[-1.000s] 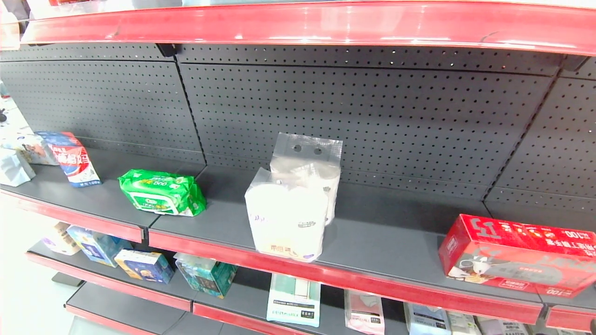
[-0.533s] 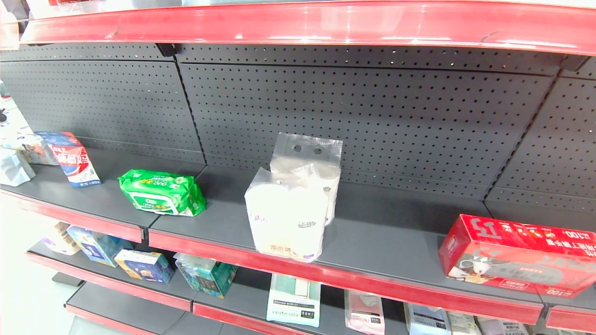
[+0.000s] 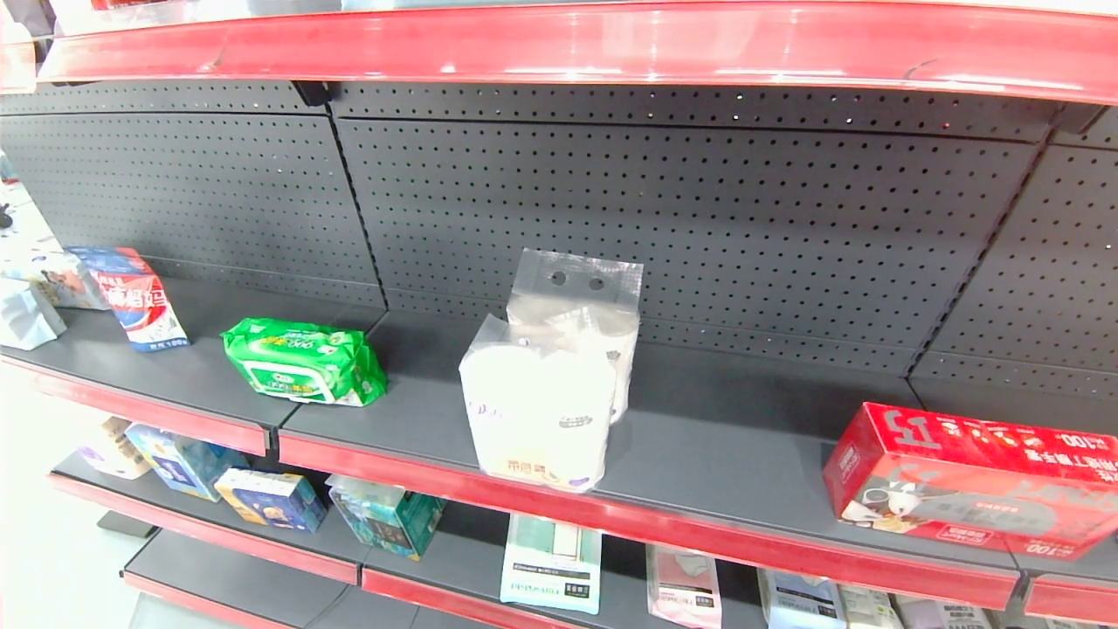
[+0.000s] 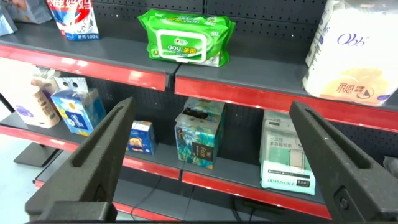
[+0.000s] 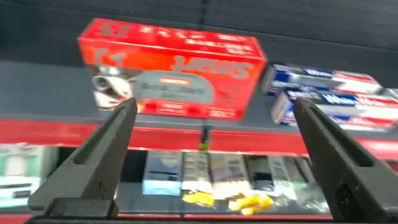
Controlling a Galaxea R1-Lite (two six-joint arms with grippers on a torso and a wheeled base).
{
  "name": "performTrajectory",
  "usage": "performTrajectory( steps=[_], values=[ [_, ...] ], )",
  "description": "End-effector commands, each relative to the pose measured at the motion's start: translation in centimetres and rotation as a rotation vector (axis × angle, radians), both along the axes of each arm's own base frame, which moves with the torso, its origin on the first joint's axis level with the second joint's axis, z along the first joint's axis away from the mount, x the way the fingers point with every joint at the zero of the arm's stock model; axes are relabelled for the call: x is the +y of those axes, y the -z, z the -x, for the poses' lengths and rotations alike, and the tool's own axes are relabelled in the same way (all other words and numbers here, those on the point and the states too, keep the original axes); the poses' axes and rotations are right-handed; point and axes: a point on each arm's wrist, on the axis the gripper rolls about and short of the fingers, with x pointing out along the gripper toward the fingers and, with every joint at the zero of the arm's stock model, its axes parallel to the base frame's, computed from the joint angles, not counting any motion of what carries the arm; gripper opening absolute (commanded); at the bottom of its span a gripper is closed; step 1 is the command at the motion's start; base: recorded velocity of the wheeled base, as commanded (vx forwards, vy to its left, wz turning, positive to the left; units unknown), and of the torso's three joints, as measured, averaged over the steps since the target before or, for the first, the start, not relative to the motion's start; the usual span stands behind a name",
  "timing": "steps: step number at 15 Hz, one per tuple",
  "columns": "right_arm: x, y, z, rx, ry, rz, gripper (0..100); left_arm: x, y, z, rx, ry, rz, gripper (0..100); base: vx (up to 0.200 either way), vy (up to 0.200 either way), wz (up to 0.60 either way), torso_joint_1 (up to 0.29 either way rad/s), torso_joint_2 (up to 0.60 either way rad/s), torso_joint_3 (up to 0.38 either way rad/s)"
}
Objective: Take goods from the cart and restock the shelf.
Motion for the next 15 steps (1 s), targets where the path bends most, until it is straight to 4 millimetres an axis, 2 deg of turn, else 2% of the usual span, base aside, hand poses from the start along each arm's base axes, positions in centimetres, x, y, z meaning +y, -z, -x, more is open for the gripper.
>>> performTrajectory(
  steps=[1, 2, 3, 15],
  values=[
    [0.18, 0.21, -0.03, -0.011, -0.105, -0.058, 100, 0.0, -0.01, 0.0, -0.001, 0.0, 0.002, 100, 0.0, 0.0, 0.0, 0.0, 0.0, 0.0],
    [0.25, 0.31, 0.24, -0.048, -0.197, -0.098, 100, 0.0, 0.01, 0.0, 0.001, 0.0, -0.001, 100, 0.0, 0.0, 0.0, 0.0, 0.0, 0.0],
    [0.21, 0.4, 0.44, -0.067, -0.218, -0.098, 100, 0.0, -0.01, 0.0, -0.001, 0.0, -0.003, 100, 0.0, 0.0, 0.0, 0.0, 0.0, 0.0],
    [0.31, 1.06, 0.57, -0.029, -0.241, -0.134, 100, 0.0, -0.01, 0.0, -0.001, 0.003, -0.006, 100, 0.0, 0.0, 0.0, 0.0, 0.0, 0.0]
  ],
)
